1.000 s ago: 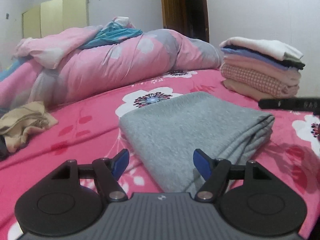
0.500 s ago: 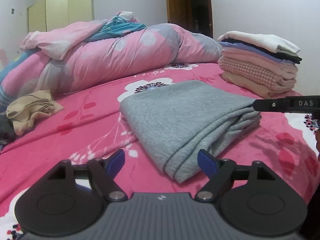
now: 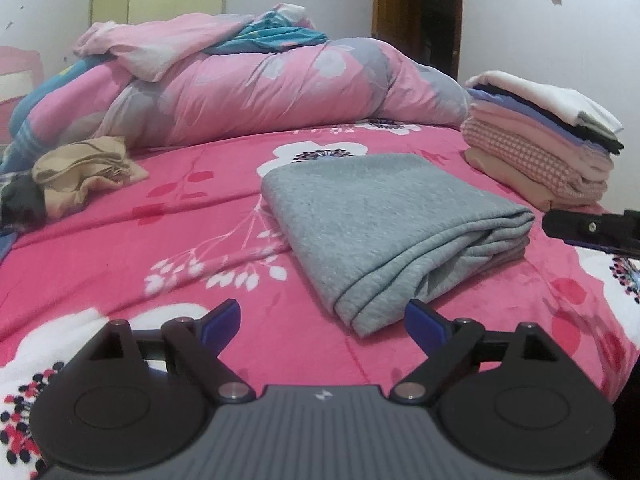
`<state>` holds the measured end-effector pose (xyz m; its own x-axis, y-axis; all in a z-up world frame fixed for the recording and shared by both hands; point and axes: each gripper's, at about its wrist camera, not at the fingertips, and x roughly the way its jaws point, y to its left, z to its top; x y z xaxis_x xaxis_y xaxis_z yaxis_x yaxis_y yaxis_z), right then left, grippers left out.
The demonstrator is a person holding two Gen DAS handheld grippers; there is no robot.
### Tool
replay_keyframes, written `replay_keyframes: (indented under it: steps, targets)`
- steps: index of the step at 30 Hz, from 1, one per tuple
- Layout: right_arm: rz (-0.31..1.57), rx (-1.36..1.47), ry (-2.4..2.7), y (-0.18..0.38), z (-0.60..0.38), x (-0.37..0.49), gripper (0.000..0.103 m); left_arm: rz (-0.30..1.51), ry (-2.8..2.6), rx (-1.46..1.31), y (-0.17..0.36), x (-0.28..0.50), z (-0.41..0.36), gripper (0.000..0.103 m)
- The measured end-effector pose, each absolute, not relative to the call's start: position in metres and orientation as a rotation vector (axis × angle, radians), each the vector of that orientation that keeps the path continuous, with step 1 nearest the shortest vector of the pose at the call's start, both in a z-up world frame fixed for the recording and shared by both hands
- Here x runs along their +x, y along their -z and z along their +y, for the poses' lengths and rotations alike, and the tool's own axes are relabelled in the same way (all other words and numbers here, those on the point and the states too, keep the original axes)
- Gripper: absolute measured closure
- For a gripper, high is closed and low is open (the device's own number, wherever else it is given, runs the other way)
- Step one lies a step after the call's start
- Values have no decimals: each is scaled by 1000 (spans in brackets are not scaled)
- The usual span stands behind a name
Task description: Fold clothes
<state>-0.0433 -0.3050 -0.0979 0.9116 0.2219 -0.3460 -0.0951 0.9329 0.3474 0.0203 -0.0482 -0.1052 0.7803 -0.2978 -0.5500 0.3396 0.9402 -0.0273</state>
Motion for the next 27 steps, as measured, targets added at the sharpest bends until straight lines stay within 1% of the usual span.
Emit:
replay_keyframes:
  steps: [15, 18, 20, 22, 27]
  targets:
    - [414, 291, -137, 90, -284, -40, 37, 589, 330, 14, 110, 25, -27, 11]
    - [418, 284, -127, 89, -281, -38, 36, 591, 331, 0, 109, 28, -23, 10]
    - [416, 280, -114, 88, -280, -37, 33, 595, 333, -6, 109, 29, -21, 10]
    - [412, 281, -102, 87, -279, -36, 24, 602, 333, -6, 110, 29, -20, 9]
    - [414, 281, -88, 87, -274, -31, 20, 607, 323, -4, 109, 30, -15, 5]
